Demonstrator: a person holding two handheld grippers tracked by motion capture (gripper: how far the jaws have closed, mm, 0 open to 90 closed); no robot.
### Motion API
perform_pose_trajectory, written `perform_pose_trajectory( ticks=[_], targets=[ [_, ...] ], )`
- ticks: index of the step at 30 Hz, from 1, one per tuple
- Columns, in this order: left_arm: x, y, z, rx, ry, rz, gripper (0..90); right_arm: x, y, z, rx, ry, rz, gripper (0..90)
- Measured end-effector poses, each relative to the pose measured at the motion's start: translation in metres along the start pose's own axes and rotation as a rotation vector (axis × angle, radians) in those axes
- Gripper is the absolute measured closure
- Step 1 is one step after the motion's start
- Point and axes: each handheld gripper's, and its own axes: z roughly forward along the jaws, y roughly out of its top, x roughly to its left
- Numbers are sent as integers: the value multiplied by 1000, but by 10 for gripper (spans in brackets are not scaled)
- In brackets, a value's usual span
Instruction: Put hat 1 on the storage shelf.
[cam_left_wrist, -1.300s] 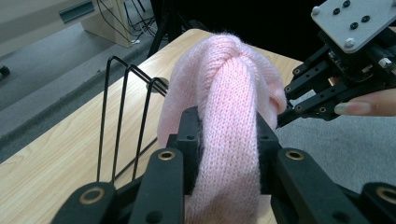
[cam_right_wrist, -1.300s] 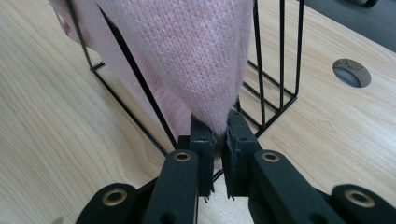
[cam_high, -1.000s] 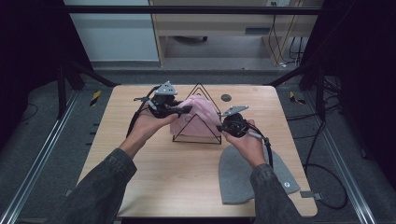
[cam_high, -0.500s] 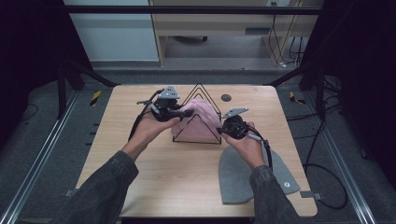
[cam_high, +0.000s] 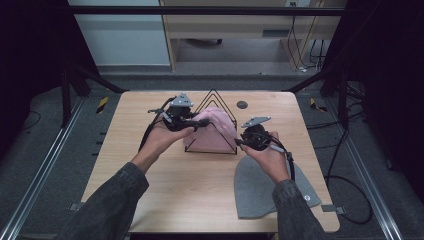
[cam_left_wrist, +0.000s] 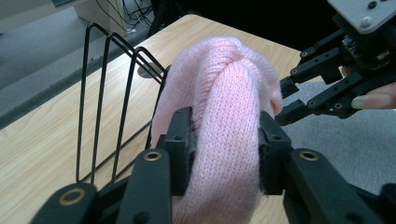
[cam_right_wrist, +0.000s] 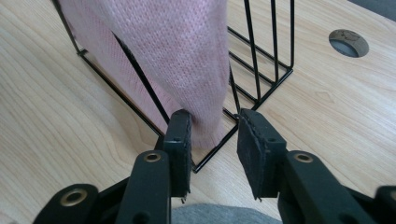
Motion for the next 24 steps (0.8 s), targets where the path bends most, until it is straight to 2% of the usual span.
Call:
perform_pose_trajectory(
  ticks=[5,9,11,16,17,22,23,24],
  targets=[
    [-3,0,-3,3,8,11,532,0,-1,-6,-4,-13,1,601],
    [-5,0,-9,-15,23,10,461,-3,-4,-12,-9,-26,9,552],
    [-7,-1,-15,-24,35,18,412,-6,-8,-17,-11,-37,21,511],
    [-11,-7,-27,-34,53,10,307,-15,-21,-27,4,-61,39,448],
    [-14,-16,-32,-27,71,4,286,-18,-25,-29,6,-61,49,436],
    [-20,-41,-42,10,94,-5,185,-34,-42,-37,27,-78,104,372],
    [-20,-41,-42,10,94,-5,165,-37,-46,-37,36,-85,113,349],
    [-22,-54,-46,26,94,-16,151,-41,-50,-38,47,-91,130,334]
  ],
)
